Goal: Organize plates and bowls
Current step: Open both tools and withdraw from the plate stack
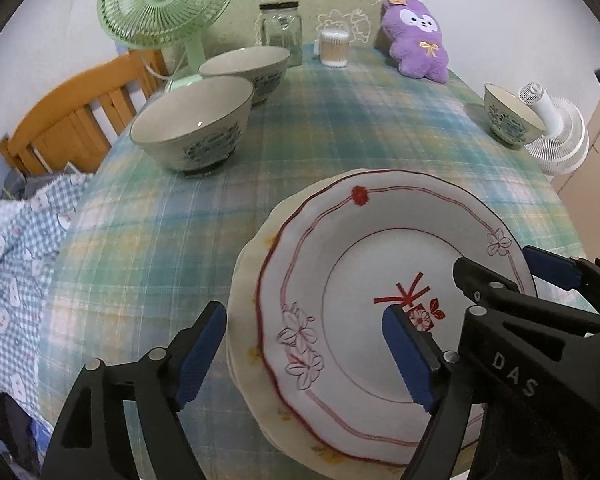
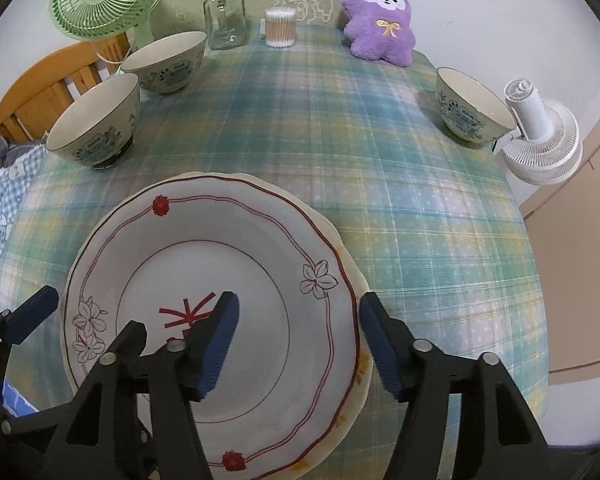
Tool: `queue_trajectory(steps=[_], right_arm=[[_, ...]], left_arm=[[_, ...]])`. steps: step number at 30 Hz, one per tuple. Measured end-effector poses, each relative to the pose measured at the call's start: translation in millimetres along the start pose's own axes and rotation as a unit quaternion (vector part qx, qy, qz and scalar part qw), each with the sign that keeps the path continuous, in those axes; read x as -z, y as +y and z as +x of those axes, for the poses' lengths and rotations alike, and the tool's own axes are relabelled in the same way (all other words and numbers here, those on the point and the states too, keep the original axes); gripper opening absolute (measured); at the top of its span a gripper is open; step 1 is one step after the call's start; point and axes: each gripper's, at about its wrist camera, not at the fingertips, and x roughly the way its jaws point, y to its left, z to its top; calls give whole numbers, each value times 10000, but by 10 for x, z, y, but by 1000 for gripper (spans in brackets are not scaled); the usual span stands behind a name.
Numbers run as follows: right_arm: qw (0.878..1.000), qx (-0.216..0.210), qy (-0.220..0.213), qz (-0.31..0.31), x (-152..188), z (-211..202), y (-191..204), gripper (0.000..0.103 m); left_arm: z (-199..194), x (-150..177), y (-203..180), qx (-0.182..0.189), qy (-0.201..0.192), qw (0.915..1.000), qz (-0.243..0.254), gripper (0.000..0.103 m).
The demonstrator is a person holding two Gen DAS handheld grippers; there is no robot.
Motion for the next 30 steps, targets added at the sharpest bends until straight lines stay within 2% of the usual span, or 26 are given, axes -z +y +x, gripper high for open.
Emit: queue_trajectory(steps=[4,8,13,18,22,30], right_arm=[[9999,-126,-46,-57,-103,-78,0,71],[9992,-295,-225,-178,-264,-177,11,71],[9964,-650,-441,-335,-536,-268,63,71],[9952,-729,-584,-305,-765,-357,205,71],[9935,-726,-801,-346,-918,-443,420,73],[9951,-687,-702,72,-1186,-381,794,73]], left_arm=[[-25,-75,73,108,51,9998,-180,85],[-112,-181,117,132,-94,9992,-377,86],[-236,-389,190,-97,-310,9982,-499,86],[-288,-594,383,-325,-358,9964,-703,86],[-330,-727,542,-269,-494,9962,-658,86],[-237,-1024,954,-225,-571,9972,-416,84]])
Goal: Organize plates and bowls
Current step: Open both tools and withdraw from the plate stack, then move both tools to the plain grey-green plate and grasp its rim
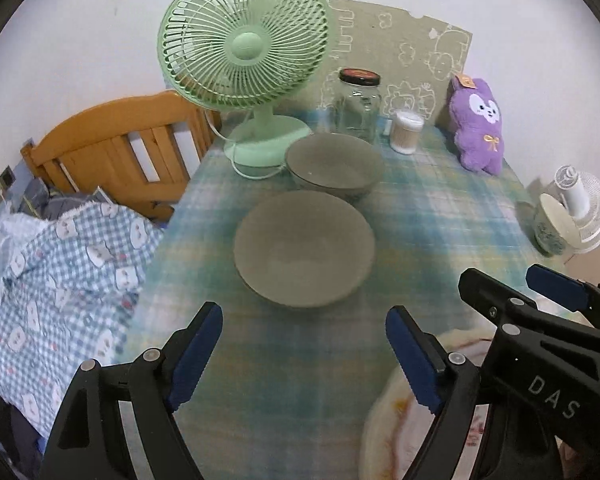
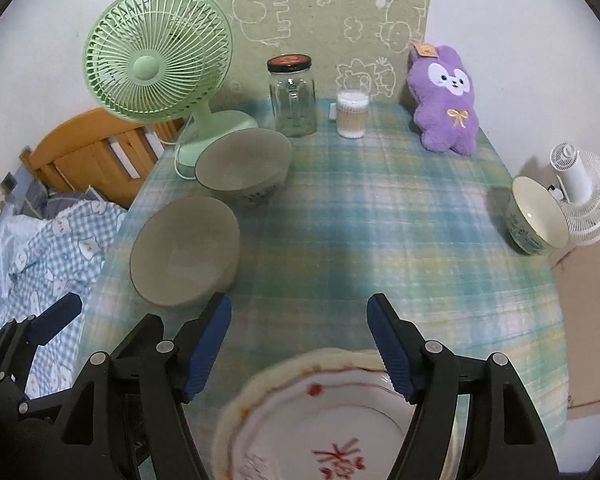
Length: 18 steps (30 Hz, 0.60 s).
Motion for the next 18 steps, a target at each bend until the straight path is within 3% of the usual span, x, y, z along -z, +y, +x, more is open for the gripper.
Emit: queue_trajectory(steps=[5,12,16,18], right_arm=[[9999,6,-120,-58,-141,119,248,73],[9998,-15,-135,111,-298,394,417,73],[9998,36,-21,184,-367,614,492,64],[9998,25,27,203,-373,699,510,61]], left_arm=[[166,-131,203,116,82,9999,-8,71],[412,-306,403,39,-49,10000,78,71],[595,-376,408,3,-33,9998,210,65],[710,-398,416,31,29,9997,225,57]])
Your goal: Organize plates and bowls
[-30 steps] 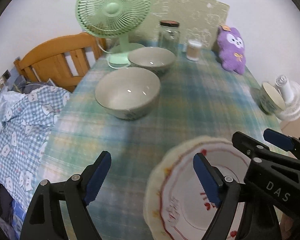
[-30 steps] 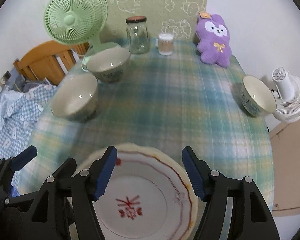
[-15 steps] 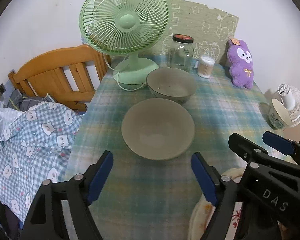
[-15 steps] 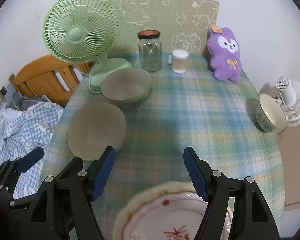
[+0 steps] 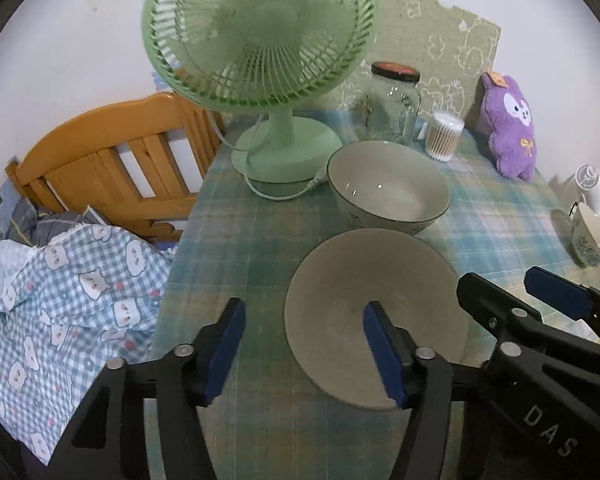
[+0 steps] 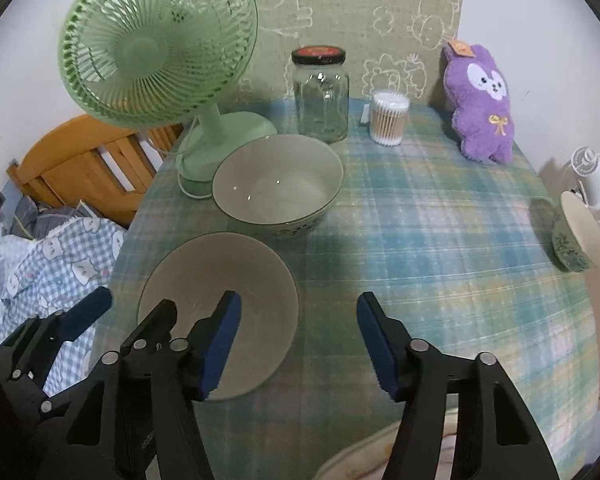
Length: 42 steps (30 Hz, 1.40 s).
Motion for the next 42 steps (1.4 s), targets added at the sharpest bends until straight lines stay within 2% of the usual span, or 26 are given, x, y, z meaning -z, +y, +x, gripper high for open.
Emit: queue_trajectory(steps=[7,12,14,18,20,24,32,42], right_arm=[[9996,38,270,61,-20,316,49,50],[9991,49,421,65,-22,467,79,38],[9988,54,479,48,-17,511,100,29],[9988,117,478,42,-16,532,104,26],[9986,222,484,62,-22,537,96,18],[9982,262,527,105,-15,532,78,17],[9977,309,583,138,63,425,106,17],[9978,316,567,135,279,154,191,17]], left_arm=[[316,9,57,116,286,9995,-84,43],[464,24,63,152,427,9990,-50,34],[499,29,58,206,469,9987,-28,31],[518,28,32,198,458,9988,23,25],[524,23,51,176,456,9988,-31,21],[520,19,74,115,471,9988,-65,16],[449,68,77,118,554,9984,-74,15],[180,251,124,139,542,9984,-46,15]])
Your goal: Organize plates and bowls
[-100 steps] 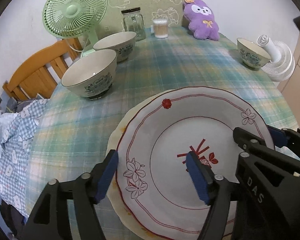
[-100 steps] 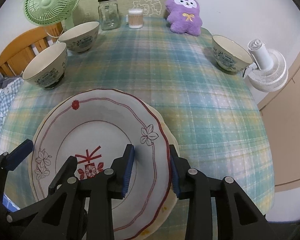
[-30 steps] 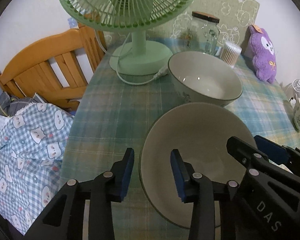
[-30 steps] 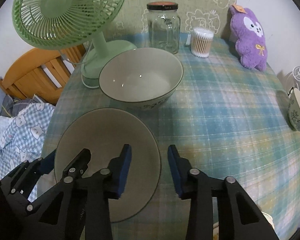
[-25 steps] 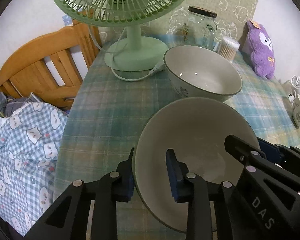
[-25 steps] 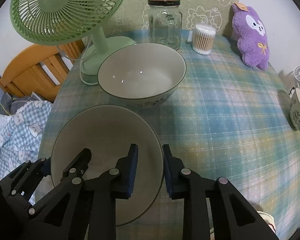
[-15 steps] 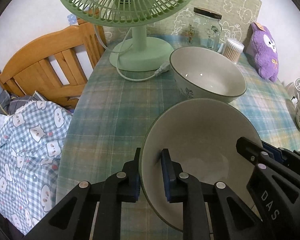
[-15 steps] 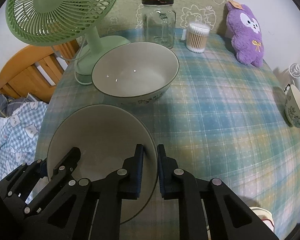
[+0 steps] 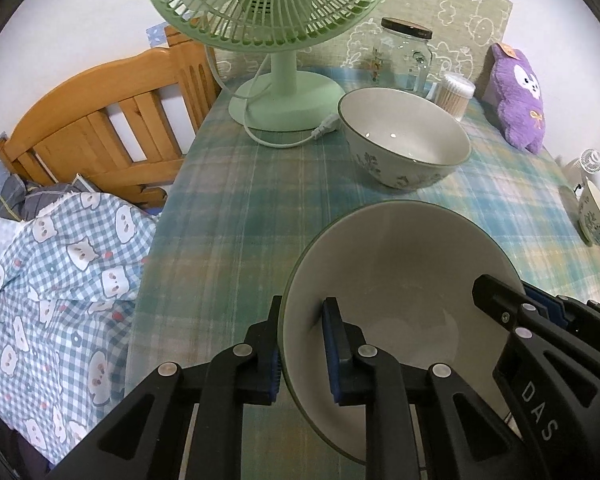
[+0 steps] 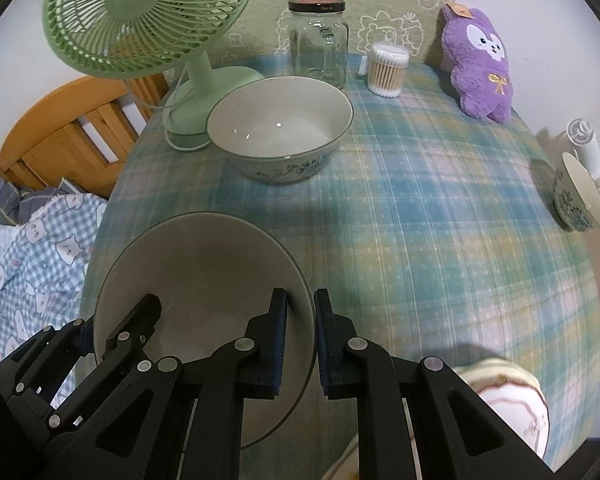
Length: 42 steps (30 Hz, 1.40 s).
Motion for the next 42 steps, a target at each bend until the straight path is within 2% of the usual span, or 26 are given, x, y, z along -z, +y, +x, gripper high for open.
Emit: queue_trajectory(steps=[15,26,38,42], right_arm=[[10000,63,-68,9,571,-405,91,17],[9999,115,49,33,958,-559,142,17],[9994,222,267,82,1154,-478,114,17],[9993,242,263,99,1160,-474,115,17]], left_arm=[[-378,501,89,89,-14,9999,45,15],[-522,842,161,167,71,9998,36,15],[-458,1040,130,311,322,9988,199,15],[-469,1056,111,306,240,9989,266,15]])
